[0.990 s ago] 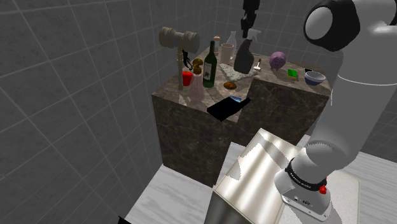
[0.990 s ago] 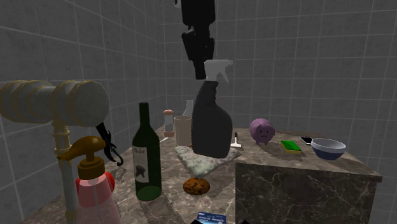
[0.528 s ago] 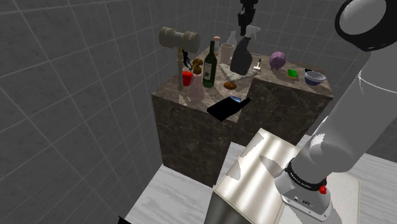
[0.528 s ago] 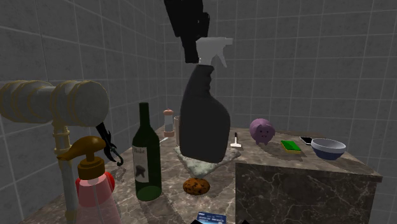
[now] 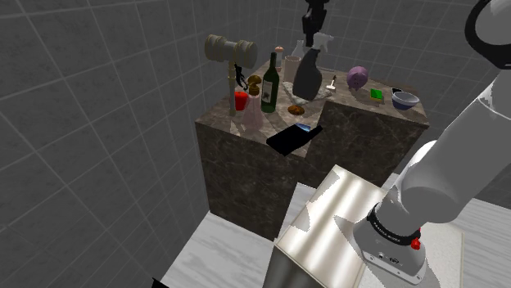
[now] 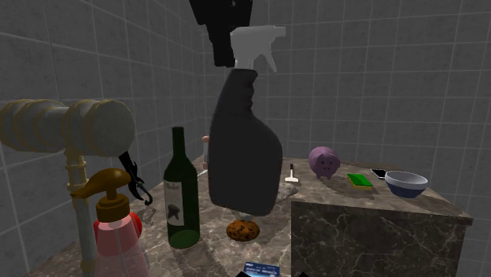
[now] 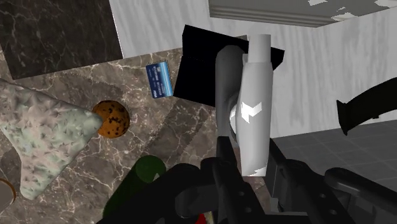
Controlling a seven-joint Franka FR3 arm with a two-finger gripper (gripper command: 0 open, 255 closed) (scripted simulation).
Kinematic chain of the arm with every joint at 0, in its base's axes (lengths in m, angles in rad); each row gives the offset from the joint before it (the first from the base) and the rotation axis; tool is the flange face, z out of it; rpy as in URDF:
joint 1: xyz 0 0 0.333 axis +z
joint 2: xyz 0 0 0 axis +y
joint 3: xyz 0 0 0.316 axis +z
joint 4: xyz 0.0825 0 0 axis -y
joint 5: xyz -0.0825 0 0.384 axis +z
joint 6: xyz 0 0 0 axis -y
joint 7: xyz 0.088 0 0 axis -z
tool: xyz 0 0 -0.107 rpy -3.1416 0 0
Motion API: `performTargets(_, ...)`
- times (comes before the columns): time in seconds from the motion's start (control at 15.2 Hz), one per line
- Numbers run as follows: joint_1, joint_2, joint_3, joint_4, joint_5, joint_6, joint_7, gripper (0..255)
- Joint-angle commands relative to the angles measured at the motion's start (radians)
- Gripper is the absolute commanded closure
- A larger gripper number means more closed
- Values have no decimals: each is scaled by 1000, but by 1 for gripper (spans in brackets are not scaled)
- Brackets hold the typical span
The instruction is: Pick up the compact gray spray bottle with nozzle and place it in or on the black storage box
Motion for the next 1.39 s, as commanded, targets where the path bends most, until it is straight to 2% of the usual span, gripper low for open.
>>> performTargets(0.0,1,-10,2,-38,-2,28,6,255)
performTargets(1.32,-1,-59,1,-363,-17,304,34,255)
